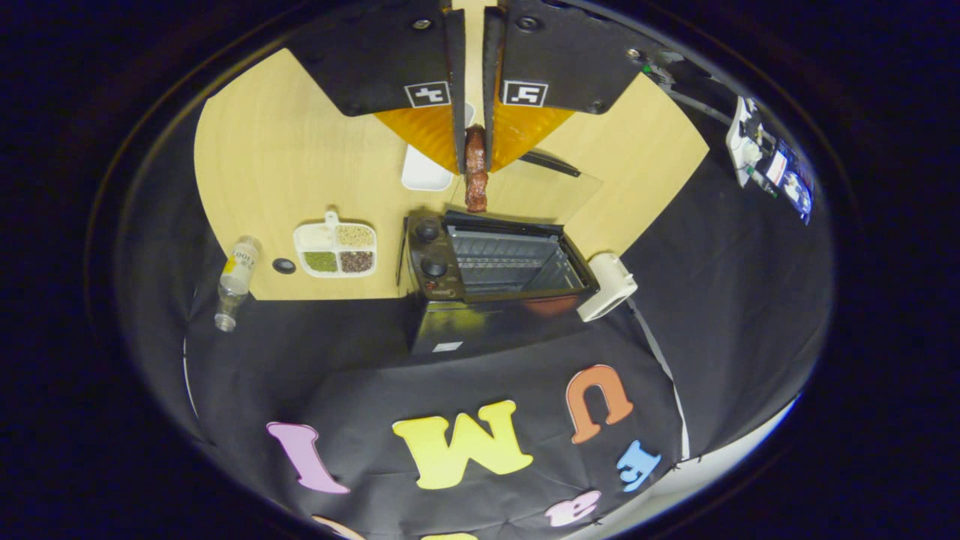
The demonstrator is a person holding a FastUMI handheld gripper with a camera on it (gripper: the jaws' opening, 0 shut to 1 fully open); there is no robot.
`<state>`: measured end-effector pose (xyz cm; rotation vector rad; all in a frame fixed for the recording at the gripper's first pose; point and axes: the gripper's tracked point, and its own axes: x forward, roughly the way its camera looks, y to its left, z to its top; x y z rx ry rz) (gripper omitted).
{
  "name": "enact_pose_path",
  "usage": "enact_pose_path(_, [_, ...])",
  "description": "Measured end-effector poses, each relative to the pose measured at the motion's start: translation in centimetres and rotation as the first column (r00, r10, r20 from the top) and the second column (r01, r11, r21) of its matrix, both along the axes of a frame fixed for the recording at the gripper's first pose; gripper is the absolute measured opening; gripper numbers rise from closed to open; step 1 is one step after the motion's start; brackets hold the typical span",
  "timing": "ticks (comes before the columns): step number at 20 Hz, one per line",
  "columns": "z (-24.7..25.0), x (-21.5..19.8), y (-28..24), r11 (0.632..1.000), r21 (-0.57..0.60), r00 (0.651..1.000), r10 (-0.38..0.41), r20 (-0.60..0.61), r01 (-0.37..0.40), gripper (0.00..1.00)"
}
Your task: Open the toaster oven, put the food inside, and close the toaster oven door.
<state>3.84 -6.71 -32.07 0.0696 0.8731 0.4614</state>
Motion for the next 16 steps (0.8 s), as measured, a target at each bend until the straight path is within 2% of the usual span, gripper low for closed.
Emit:
enact_pose_path(5, [-0.7,0.1,3.3,0.999,-0.050,0.999,0.017,0.030,-0.016,0.12])
enact_pose_path(11, [-2.7,2.4,7.4,0.989,-0.100,0.990,-0.097,0.107,0.108,0.12])
enact_pose_path(16, [-4.6,5.4,12.1,0.979,-0.055,0.970,-0.186,0.157,0.196,0.12])
